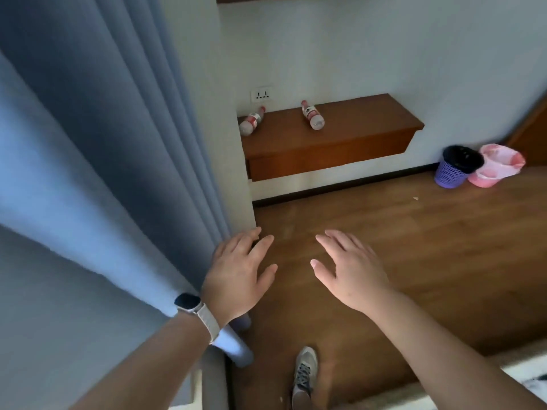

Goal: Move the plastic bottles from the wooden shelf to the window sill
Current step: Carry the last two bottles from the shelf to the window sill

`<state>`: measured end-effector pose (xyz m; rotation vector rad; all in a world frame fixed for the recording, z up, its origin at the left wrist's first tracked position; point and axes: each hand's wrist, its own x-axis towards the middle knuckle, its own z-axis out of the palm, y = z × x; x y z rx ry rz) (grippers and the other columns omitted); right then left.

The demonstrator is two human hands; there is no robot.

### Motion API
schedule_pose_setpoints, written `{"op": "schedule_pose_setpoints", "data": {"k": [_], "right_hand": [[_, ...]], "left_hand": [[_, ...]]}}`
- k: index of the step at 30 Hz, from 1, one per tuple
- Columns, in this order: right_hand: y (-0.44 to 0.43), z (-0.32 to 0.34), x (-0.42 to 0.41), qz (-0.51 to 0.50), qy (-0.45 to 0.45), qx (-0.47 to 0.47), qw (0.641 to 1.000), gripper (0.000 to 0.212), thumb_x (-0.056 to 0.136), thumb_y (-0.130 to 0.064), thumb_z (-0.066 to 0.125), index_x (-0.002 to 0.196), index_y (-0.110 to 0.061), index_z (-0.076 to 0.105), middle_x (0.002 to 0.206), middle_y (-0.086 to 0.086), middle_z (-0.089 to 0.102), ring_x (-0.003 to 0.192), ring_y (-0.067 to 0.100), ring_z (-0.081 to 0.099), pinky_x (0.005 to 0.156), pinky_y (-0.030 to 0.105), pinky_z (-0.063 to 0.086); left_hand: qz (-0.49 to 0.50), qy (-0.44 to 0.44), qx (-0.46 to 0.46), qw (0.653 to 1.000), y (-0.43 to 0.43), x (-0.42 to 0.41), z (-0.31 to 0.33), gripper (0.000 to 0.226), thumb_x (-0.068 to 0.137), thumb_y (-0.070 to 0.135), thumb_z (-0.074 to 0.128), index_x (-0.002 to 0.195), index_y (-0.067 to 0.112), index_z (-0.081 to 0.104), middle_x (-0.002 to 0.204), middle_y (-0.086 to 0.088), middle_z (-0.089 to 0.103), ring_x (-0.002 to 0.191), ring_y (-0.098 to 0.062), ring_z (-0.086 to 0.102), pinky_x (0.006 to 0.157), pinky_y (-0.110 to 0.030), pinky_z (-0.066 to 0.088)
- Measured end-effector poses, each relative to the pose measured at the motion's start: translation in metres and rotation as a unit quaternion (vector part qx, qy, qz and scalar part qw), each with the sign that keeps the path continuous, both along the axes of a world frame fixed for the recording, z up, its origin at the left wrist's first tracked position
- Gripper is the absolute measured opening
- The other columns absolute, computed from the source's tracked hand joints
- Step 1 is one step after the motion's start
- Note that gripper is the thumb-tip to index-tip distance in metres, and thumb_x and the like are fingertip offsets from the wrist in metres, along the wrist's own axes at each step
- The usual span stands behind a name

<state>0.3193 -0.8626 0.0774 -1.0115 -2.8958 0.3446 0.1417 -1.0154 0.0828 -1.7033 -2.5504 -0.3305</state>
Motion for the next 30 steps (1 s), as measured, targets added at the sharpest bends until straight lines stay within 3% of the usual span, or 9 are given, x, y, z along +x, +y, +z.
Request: {"op": "schedule_pose_setpoints", "data": {"k": [3,7,11,16,20,30], "right_hand": [[0.043,0.002,-0.018,0.008,-0.010,-0.015,1.000,0.066,0.093,-0.062,0.024,0.145,-0.027,0.045,0.152,-0.002,0.044,0.139,0.024,0.042,0.112,0.042,0.035],[0.099,0.013,-0.038,0.021,-0.011,0.001,1.000,0.063,0.096,-0.061,0.026,0.150,-0.031,0.035,0.158,-0.004,0.034,0.145,0.019,0.032,0.118,0.040,0.025],[0.139,0.023,-0.055,0.011,-0.007,0.010,1.000,0.062,0.096,-0.064,0.029,0.149,-0.033,0.038,0.157,-0.005,0.037,0.144,0.018,0.034,0.117,0.040,0.028],[0.172,0.036,-0.064,-0.008,0.004,-0.006,1.000,0.061,0.097,-0.064,0.034,0.150,-0.036,0.033,0.160,-0.011,0.030,0.147,0.013,0.027,0.117,0.033,0.019],[0.201,0.034,-0.073,-0.028,-0.005,-0.026,0.999,0.062,0.097,-0.062,0.038,0.151,-0.035,0.031,0.160,-0.011,0.029,0.148,0.014,0.024,0.118,0.036,0.018],[0.293,0.028,-0.127,-0.056,-0.028,-0.040,0.997,0.061,0.098,-0.061,0.037,0.153,-0.035,0.030,0.161,-0.009,0.027,0.149,0.015,0.022,0.120,0.038,0.020]], "left_hand": [[0.005,0.012,-0.029,0.999,0.051,-0.014,0.013,0.050,0.094,0.049,0.055,0.138,0.026,0.055,0.144,-0.004,0.054,0.132,-0.027,0.050,0.110,-0.046,0.036],[-0.001,0.029,-0.038,0.999,0.110,-0.032,0.028,0.058,0.097,0.056,0.040,0.150,0.032,0.036,0.158,0.002,0.034,0.146,-0.021,0.029,0.119,-0.042,0.021],[-0.005,0.028,-0.028,0.999,0.146,-0.050,0.033,0.058,0.097,0.056,0.041,0.149,0.031,0.038,0.156,0.002,0.037,0.144,-0.021,0.032,0.118,-0.041,0.024],[-0.017,0.021,-0.019,0.999,0.183,-0.075,0.031,0.056,0.095,0.057,0.043,0.144,0.030,0.046,0.149,0.001,0.047,0.138,-0.021,0.041,0.113,-0.043,0.031],[-0.037,0.023,-0.015,0.999,0.220,-0.089,0.027,0.056,0.092,0.058,0.042,0.138,0.027,0.053,0.142,-0.001,0.054,0.133,-0.025,0.049,0.108,-0.047,0.039],[-0.057,0.029,-0.008,0.998,0.324,-0.167,0.002,0.053,0.090,0.056,0.056,0.134,0.026,0.059,0.139,-0.002,0.059,0.130,-0.026,0.052,0.105,-0.045,0.036]]}}
